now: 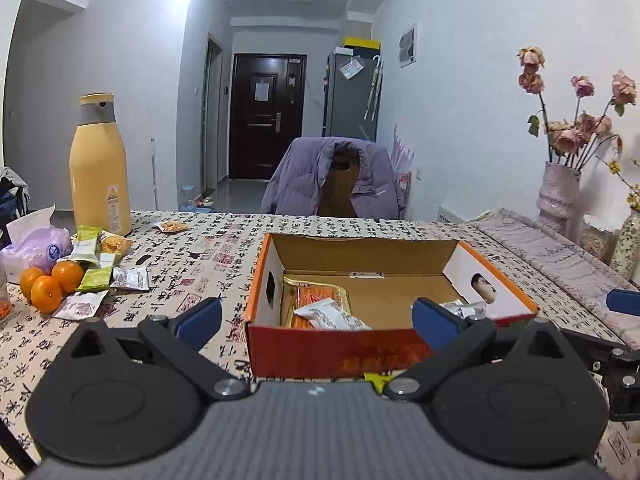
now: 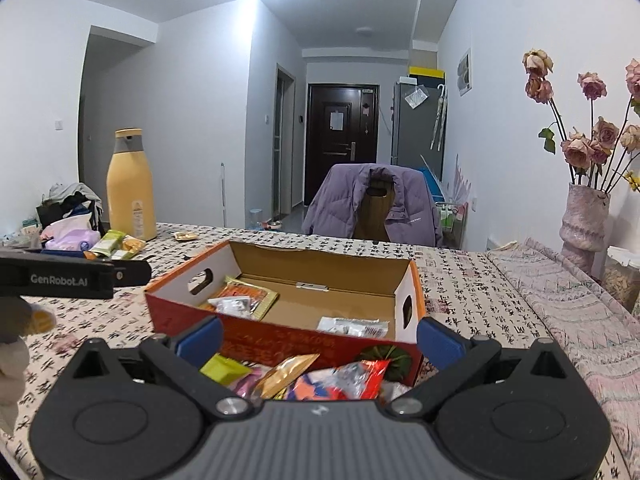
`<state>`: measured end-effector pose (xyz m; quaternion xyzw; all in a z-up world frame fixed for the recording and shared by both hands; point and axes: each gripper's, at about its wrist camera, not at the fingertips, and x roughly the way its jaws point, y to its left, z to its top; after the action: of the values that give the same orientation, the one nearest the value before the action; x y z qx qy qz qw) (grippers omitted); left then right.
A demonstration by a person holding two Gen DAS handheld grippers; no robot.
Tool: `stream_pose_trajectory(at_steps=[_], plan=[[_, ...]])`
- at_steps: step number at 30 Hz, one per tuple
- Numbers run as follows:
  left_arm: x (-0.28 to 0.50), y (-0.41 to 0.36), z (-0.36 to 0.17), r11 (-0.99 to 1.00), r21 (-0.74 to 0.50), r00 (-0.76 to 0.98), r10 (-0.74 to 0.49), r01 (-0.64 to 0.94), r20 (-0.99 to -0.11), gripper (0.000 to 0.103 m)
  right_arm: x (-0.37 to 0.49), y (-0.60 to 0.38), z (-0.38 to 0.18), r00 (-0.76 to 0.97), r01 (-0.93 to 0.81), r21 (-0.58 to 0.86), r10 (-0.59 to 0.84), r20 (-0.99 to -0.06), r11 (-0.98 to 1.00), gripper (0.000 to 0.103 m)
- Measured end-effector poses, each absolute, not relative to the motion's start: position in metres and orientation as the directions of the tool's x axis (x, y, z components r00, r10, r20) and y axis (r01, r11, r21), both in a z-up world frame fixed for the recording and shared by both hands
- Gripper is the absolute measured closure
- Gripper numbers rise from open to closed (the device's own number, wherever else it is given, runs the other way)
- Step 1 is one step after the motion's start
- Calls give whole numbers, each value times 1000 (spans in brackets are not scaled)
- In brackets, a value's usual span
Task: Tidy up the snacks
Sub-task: 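Grasp the blue-red chip bag with the right gripper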
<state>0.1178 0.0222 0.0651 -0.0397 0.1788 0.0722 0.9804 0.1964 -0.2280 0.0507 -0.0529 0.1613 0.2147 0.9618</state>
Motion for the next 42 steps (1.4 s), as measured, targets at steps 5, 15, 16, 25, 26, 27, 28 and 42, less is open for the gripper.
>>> stream_pose_trajectory(at_steps=[5,15,16,25,26,27,28,42], plan=[[98,23,53,986,-56,930,126,-154,-346,0,179,-227,36,857,-420,-22,388,-340,907,0],[78,28,28,986,-52,921,130,-160,-367,0,182,-220,8,858,-344,-29,301,-416,939,0],[79,29,27,986,-53,920,129,-160,-371,0,184,-218,7,858,-337,-32,293,-421,941,0],[85,33,17,985,-65,907,121,-160,-404,0,210,-196,0,848,-324,-98,243,-472,941,8],[85,34,16,985,-65,906,120,-159,-406,0,213,-194,-2,843,-326,-104,239,-482,940,8],[85,34,15,985,-65,905,118,-158,-408,0,216,-192,-5,837,-326,-108,234,-495,939,9],[85,35,15,985,-66,905,117,-158,-409,0,219,-190,-7,832,-325,-111,228,-506,939,9],[89,39,11,984,-72,891,117,-165,-438,0,226,-199,-24,806,-333,-58,252,-535,941,43]])
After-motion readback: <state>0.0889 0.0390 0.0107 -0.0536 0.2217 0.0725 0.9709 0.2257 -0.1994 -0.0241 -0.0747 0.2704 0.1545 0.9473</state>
